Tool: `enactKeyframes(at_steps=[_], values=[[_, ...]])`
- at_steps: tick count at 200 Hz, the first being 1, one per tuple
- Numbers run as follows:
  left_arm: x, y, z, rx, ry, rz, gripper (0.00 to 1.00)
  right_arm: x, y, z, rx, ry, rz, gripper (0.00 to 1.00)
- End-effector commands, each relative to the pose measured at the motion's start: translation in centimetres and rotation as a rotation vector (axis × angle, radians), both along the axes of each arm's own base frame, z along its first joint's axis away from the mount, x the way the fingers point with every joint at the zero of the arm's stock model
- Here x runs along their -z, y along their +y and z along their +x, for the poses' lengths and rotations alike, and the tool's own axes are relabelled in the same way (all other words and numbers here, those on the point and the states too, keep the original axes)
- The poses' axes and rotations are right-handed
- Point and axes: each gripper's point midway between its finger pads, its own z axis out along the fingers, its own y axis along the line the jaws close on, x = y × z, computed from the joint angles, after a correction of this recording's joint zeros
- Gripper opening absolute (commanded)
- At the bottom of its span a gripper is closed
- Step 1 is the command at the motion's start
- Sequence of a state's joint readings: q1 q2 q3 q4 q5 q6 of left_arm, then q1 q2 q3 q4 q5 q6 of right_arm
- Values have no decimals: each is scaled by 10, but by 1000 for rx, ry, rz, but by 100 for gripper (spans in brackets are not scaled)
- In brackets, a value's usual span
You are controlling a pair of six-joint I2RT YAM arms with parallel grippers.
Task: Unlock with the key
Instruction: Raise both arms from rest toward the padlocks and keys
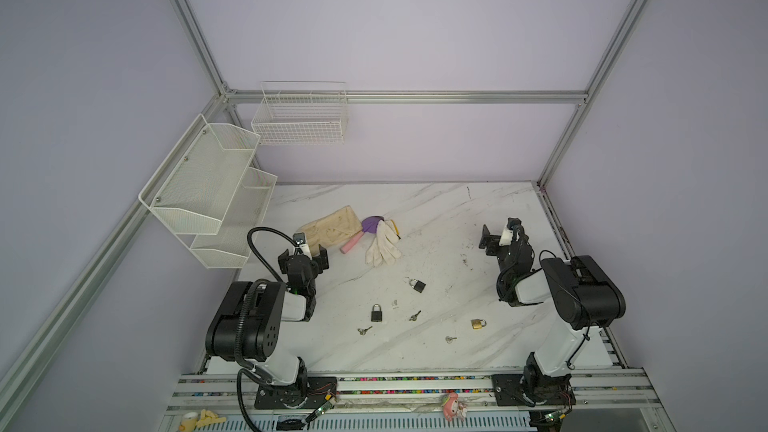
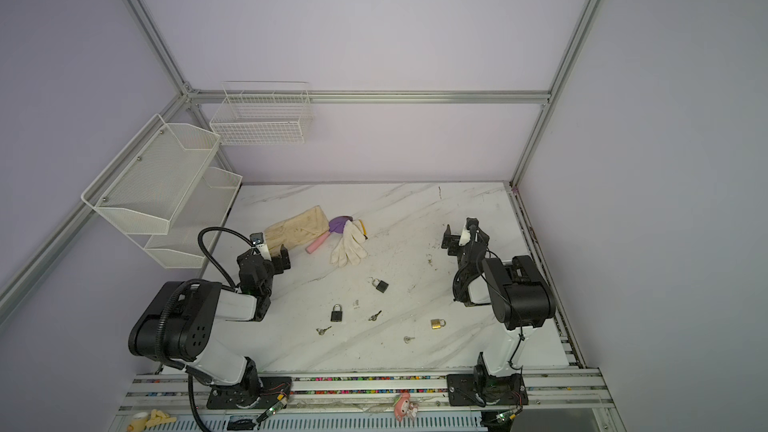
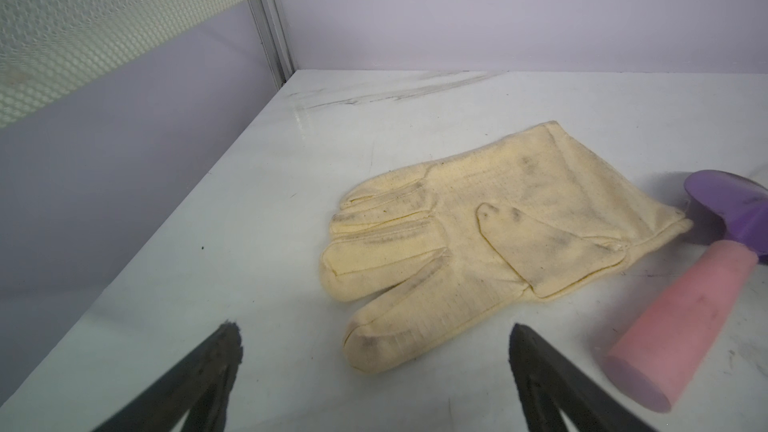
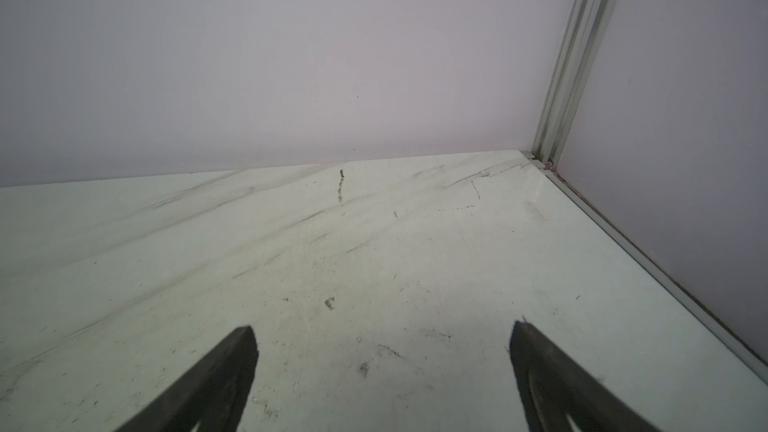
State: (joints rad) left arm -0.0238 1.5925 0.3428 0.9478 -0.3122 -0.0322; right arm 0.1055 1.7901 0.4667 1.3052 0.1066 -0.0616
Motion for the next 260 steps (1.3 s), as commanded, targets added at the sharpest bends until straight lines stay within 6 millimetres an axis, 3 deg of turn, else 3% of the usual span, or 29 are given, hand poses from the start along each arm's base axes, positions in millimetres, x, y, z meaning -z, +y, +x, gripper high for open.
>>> enactKeyframes(at_steps=[1, 93, 143, 147, 154, 199, 214, 238, 260], values=[[-22, -1, 10, 11, -66, 10, 100, -13, 0, 0, -6, -47, -12, 98], [-23, -3, 8, 22, -71, 11, 100, -15, -4, -1, 17, -55, -11, 98], [-46, 0, -9, 4, -118, 0, 100, -42, -10, -5, 48, -49, 18, 97], [-57, 1, -11, -2, -144, -6, 100, -44, -9, -4, 45, -44, 21, 98], [-59, 3, -14, -18, -137, -22, 100, -47, -9, -4, 44, -34, 29, 97], [-91, 1, -33, -35, -179, -168, 100, -77, -28, -11, 181, -25, 273, 98], [-103, 7, -41, -107, -213, -292, 100, -83, -28, -12, 199, 6, 349, 98], [-107, 13, -54, -194, -230, -480, 100, -69, -36, -25, 304, 69, 603, 98], [-115, -8, -50, -79, -238, -565, 100, -65, -13, -28, 184, 141, 668, 97]])
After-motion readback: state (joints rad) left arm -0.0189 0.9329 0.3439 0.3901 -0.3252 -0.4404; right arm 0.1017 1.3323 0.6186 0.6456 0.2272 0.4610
